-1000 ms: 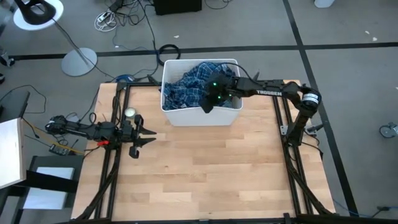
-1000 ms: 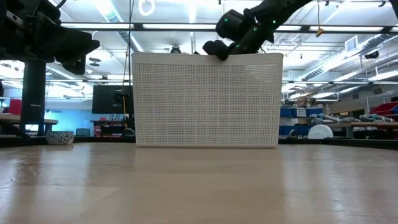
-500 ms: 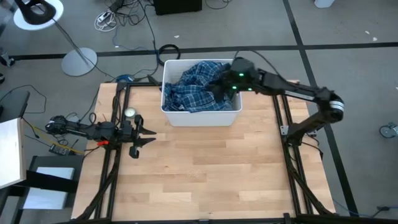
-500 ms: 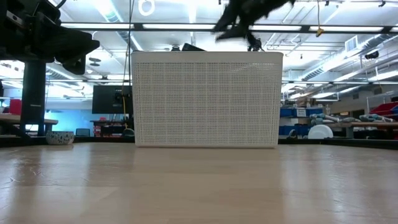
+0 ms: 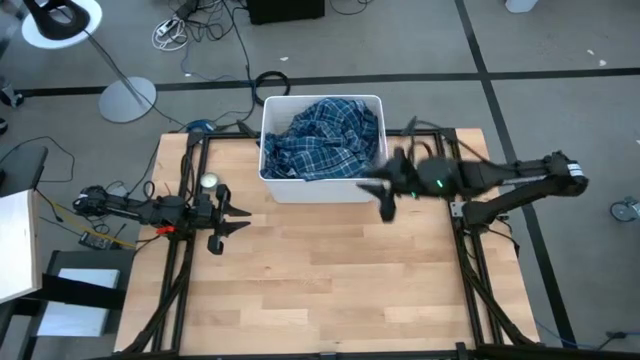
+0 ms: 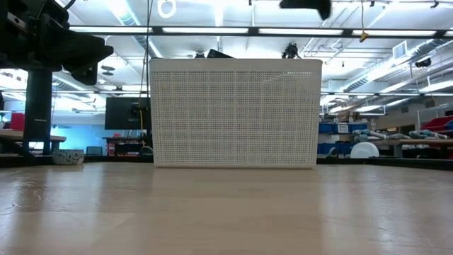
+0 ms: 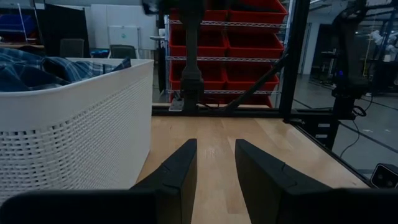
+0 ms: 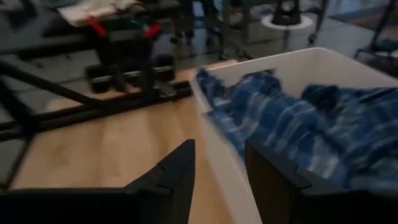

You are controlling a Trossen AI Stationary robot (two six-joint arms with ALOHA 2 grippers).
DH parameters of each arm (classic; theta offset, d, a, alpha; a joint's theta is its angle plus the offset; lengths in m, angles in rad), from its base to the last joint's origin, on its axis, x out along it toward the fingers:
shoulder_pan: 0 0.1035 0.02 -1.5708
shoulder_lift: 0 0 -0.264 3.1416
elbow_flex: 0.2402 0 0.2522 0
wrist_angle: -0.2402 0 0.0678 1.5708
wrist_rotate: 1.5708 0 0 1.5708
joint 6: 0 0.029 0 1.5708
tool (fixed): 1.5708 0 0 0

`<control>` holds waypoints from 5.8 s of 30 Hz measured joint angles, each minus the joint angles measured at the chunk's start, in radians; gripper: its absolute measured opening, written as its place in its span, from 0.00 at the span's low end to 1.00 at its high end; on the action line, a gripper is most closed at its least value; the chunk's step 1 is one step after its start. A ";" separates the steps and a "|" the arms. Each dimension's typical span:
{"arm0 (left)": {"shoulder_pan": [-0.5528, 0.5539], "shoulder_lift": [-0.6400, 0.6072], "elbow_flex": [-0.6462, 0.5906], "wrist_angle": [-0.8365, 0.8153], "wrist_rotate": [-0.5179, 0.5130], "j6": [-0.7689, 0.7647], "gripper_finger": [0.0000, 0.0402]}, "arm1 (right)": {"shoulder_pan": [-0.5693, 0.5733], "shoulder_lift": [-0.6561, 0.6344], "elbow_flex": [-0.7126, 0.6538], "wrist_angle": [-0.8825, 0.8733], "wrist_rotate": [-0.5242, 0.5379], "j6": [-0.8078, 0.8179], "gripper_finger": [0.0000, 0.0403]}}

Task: Sort clothes
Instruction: Return to Home Position

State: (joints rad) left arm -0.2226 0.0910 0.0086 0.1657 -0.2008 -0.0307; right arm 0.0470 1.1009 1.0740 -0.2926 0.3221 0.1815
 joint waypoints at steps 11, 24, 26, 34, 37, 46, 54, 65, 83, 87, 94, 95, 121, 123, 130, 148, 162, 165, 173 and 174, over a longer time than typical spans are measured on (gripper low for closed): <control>0.000 0.000 0.000 -0.001 0.000 0.000 0.29 | 0.140 -0.277 -0.588 0.425 0.037 0.055 0.35; 0.000 0.000 0.000 -0.001 0.000 0.000 0.29 | -0.063 -0.564 -0.859 0.538 -0.243 0.071 0.35; 0.000 0.000 0.000 0.000 0.000 0.000 0.29 | -0.056 -0.604 -0.885 0.540 -0.242 0.071 0.35; 0.000 0.000 0.000 0.000 0.000 0.000 0.29 | -0.041 -0.749 -0.982 0.539 -0.213 0.071 0.35; 0.000 0.000 0.000 0.000 0.000 0.000 0.29 | -0.041 -0.790 -1.017 0.537 -0.213 0.071 0.35; 0.000 0.000 0.000 0.000 0.000 0.000 0.29 | -0.041 -0.882 -1.064 0.469 -0.213 0.088 0.35; 0.000 0.000 0.000 0.000 0.000 0.000 0.29 | -0.041 -0.938 -1.063 0.321 -0.216 0.088 0.35; 0.000 0.000 0.000 0.000 0.000 0.000 0.29 | -0.041 -0.930 -1.063 0.323 -0.221 0.059 0.35; 0.000 0.000 0.000 0.000 0.000 0.000 0.29 | -0.082 -0.918 -1.062 0.378 0.078 -0.053 0.35; 0.000 0.000 0.000 0.000 0.000 0.000 0.29 | -0.082 -0.918 -1.062 0.385 0.078 -0.053 0.35; 0.000 0.000 0.000 0.000 0.000 0.000 0.29 | -0.082 -0.918 -1.062 0.391 0.078 -0.053 0.35; 0.000 0.000 0.000 0.000 0.000 0.000 0.29 | -0.082 -0.918 -1.062 0.391 0.078 -0.054 0.35; 0.000 0.000 0.000 0.000 0.000 0.000 0.29 | -0.082 -0.918 -1.062 0.392 0.076 -0.054 0.35; 0.000 0.000 0.000 0.000 0.000 0.000 0.29 | -0.083 -0.918 -1.063 0.392 0.076 -0.054 0.35; 0.000 0.000 0.000 0.000 0.000 0.000 0.29 | -0.082 -0.918 -1.063 0.392 0.076 -0.053 0.35; 0.000 0.000 0.000 0.000 0.000 0.000 0.29 | -0.082 -0.918 -1.063 0.392 0.076 -0.053 0.35; 0.000 0.000 0.000 0.000 0.000 0.000 0.29 | -0.083 -0.918 -1.063 0.393 0.075 -0.053 0.35; 0.000 0.000 0.000 0.000 0.000 0.000 0.29 | -0.082 -0.918 -1.063 0.393 0.075 -0.053 0.35; 0.000 0.000 0.000 0.000 0.000 0.000 0.29 | -0.083 -0.918 -1.063 0.393 0.075 -0.053 0.35; 0.000 0.000 0.000 0.000 0.000 0.000 0.29 | -0.082 -0.918 -1.063 0.392 0.075 -0.053 0.35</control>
State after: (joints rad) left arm -0.2226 0.0910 0.0082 0.1654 -0.2008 -0.0309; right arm -0.0354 0.1832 0.0114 0.0998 0.3973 0.1280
